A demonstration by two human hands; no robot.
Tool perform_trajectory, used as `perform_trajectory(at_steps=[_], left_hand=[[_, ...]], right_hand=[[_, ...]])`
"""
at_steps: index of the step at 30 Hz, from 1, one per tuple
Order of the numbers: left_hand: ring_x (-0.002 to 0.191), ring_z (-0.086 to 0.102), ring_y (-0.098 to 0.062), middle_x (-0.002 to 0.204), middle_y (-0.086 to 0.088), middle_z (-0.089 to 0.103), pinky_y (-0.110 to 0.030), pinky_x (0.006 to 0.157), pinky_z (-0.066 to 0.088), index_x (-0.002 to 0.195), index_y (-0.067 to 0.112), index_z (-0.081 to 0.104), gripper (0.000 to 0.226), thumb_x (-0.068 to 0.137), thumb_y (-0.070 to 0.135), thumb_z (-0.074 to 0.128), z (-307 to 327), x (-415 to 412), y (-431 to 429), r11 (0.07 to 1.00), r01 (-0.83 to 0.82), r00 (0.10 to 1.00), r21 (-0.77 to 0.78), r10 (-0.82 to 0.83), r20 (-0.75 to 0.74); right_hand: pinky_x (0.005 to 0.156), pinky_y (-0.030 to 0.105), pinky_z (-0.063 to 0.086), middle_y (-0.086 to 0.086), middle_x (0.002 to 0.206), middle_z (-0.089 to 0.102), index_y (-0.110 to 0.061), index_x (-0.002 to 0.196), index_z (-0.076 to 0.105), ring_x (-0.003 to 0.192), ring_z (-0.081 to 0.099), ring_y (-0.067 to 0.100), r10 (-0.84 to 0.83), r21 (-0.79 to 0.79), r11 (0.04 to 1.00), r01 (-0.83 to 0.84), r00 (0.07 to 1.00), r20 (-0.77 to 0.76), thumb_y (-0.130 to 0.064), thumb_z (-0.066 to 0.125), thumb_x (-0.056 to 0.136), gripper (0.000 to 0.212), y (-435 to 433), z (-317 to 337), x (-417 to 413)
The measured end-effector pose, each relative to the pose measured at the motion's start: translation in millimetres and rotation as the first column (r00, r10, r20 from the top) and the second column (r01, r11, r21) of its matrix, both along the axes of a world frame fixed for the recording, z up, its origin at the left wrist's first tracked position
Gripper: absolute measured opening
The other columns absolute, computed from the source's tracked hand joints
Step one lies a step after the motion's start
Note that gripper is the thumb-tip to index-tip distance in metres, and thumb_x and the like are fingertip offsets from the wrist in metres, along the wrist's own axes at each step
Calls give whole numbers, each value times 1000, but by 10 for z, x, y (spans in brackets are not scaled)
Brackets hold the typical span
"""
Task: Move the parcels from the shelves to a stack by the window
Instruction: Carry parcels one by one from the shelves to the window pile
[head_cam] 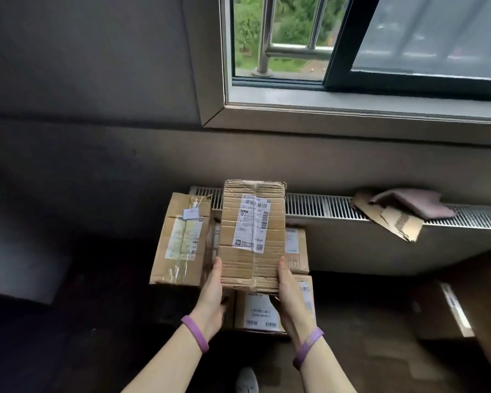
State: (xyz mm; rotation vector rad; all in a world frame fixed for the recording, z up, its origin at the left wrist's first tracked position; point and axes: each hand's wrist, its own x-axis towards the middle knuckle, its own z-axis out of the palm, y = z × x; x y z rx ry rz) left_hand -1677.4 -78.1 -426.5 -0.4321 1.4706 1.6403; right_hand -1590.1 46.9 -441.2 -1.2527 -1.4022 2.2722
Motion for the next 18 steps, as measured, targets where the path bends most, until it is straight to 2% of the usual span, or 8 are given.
perform_trajectory(at_steps=[2, 6, 11, 15, 18], left_hand=[[122, 58, -20, 124, 2, 68, -47, 113, 35, 132, 28, 58, 59, 90, 68, 45, -108, 19, 29, 999, -48, 998, -11, 49, 49], [124, 55, -21, 129, 0, 65, -47, 115, 34, 135, 25, 57, 57, 93, 62, 47, -292, 33, 112, 988, -153, 984, -35, 155, 93], [127, 52, -16, 130, 6, 65, -42, 119, 26, 131, 29, 60, 49, 93, 58, 52, -431, 35, 171, 969, -243, 961, -41, 247, 124], [113, 60, -12, 122, 6, 69, -32, 104, 37, 128, 29, 62, 46, 92, 57, 54, -507, 10, 221, 953, -298, 943, -58, 303, 137], [115, 57, -11, 123, 10, 67, -32, 105, 35, 128, 32, 61, 48, 90, 60, 55, -543, -5, 262, 940, -329, 935, -86, 337, 106]], right_hand=[[102, 31, 48, -8, 128, 69, -32, 121, 65, 119, 63, 8, 11, -46, 999, -9, 999, 47, -51, 38, 103, 38, 15, -137, -16], [116, 43, 38, -1, 138, 62, -20, 143, 53, 129, 57, 17, 43, -116, 993, -37, 998, 49, -51, 38, 103, 53, 45, -356, -24], [113, 44, 42, -3, 131, 67, -23, 137, 59, 122, 62, 17, 30, -176, 984, -9, 993, 116, -54, 45, 100, 50, 46, -522, -27], [113, 45, 41, -3, 135, 64, -27, 139, 56, 125, 60, 18, 54, -162, 986, -29, 987, 149, -56, 44, 100, 51, 76, -594, -78], [117, 47, 35, -6, 143, 57, -29, 146, 49, 133, 52, 16, 111, -147, 985, -88, 981, 161, -61, 39, 99, 57, 96, -604, -140]])
